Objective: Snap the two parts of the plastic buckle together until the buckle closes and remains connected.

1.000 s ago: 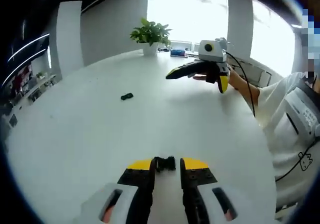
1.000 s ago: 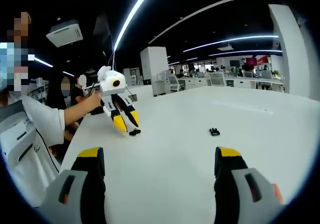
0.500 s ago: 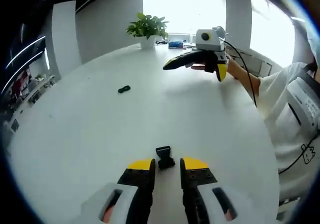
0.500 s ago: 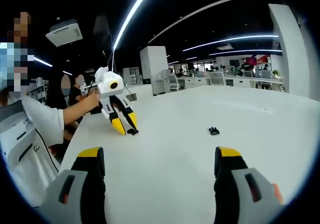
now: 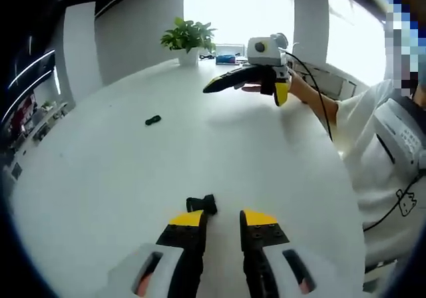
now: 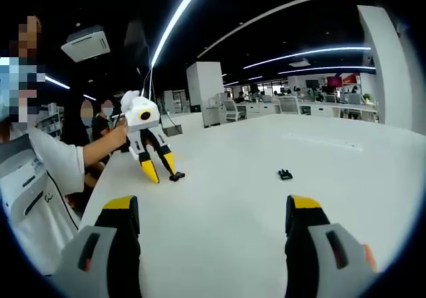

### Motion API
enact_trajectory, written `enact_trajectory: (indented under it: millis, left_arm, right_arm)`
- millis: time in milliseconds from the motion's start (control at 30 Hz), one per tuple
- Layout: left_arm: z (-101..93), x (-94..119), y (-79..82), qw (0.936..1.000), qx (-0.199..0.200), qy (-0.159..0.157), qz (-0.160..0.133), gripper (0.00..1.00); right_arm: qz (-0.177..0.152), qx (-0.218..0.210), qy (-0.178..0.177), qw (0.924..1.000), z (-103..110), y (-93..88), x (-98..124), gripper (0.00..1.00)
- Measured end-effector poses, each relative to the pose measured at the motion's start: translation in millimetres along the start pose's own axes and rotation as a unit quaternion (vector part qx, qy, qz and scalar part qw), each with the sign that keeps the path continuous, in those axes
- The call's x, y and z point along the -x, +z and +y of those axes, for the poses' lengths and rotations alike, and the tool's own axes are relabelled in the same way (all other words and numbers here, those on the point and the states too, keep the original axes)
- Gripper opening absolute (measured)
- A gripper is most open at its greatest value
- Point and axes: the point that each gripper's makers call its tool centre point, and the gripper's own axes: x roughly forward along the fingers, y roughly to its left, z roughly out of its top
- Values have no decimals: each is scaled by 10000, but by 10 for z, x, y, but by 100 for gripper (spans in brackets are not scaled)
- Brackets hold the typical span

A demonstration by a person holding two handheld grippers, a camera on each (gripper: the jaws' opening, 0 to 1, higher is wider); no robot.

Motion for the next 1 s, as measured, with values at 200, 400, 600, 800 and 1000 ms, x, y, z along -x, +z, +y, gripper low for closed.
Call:
enact_trajectory:
  millis: [200,400,600,800,1000]
  left_arm:
    - [138,83,31,9994,-277,188,14,20]
    - [212,134,81,9971,-723,-66,212,21]
    - [260,111,96,9924,-1085,-203,550,21]
    - [274,74,50,9824,-1504,-246,1080,21]
    - [277,74,79,9742,-1770,-283,1372,21]
  right_arm:
    - [-21,1,-3,10000,-2,8,5,90]
    - [-13,14,-3,10000,-3,6,5,90]
    - [-53,1,-57,10000,-30,19,29,90]
    - [-52,33,-61,10000,-30,24,35,90]
    - [-43,17,-54,10000,-28,16,38,91]
